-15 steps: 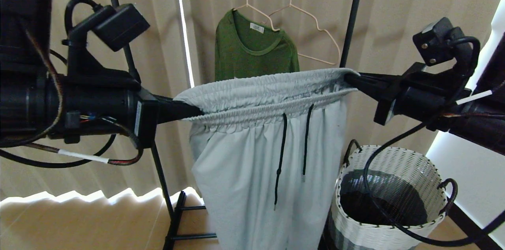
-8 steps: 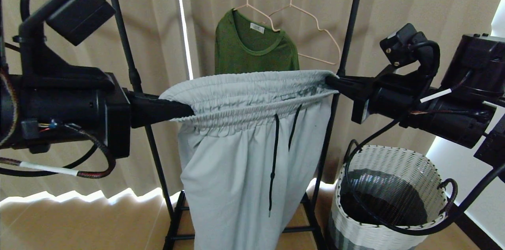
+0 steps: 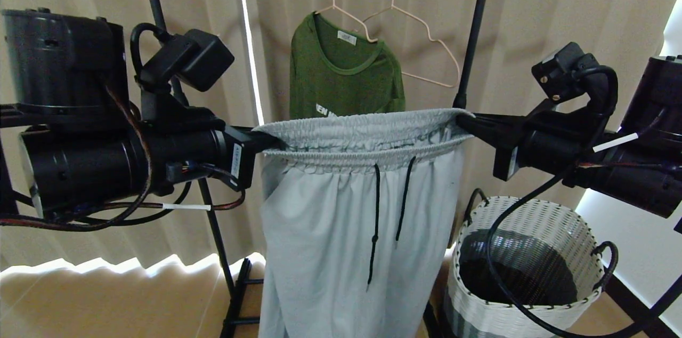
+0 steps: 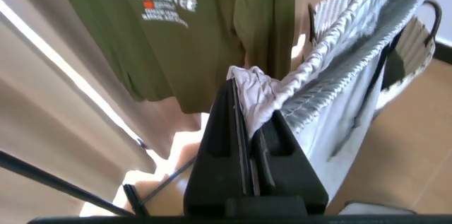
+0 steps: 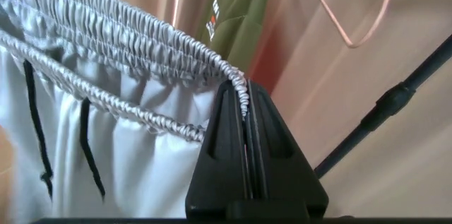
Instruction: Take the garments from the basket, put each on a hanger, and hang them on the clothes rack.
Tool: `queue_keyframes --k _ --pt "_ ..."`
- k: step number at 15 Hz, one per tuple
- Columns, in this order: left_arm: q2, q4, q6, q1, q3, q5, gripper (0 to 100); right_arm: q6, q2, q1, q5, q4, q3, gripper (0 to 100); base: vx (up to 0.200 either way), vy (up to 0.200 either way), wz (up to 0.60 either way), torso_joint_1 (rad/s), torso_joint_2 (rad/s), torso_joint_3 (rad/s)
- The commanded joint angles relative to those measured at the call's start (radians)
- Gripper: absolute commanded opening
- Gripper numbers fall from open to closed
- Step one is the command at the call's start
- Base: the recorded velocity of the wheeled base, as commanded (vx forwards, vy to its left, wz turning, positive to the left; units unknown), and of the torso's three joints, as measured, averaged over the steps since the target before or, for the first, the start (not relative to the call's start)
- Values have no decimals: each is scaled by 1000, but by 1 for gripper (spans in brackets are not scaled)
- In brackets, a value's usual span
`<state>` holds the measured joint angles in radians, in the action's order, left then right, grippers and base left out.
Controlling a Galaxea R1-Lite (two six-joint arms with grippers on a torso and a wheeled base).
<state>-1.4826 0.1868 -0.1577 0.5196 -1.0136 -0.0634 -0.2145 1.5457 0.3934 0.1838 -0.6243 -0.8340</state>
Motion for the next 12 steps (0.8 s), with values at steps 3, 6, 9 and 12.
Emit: queue_keyframes --k 3,6,9,12 --pt "-2 -3 -2 0 -2 1 0 0 -3 1 2 1 0 0 0 0 0 0 0 0" --pt "-2 -3 -2 -1 1 1 0 0 -3 1 2 3 6 100 0 0 0 0 0 0" --pt "-5 0 -2 -6 -6 2 0 0 -9 1 2 -2 9 100 0 0 0 0 0 0" --pt "-7 3 -3 -38 -6 4 0 0 -29 10 8 -11 56 100 0 0 0 0 0 0"
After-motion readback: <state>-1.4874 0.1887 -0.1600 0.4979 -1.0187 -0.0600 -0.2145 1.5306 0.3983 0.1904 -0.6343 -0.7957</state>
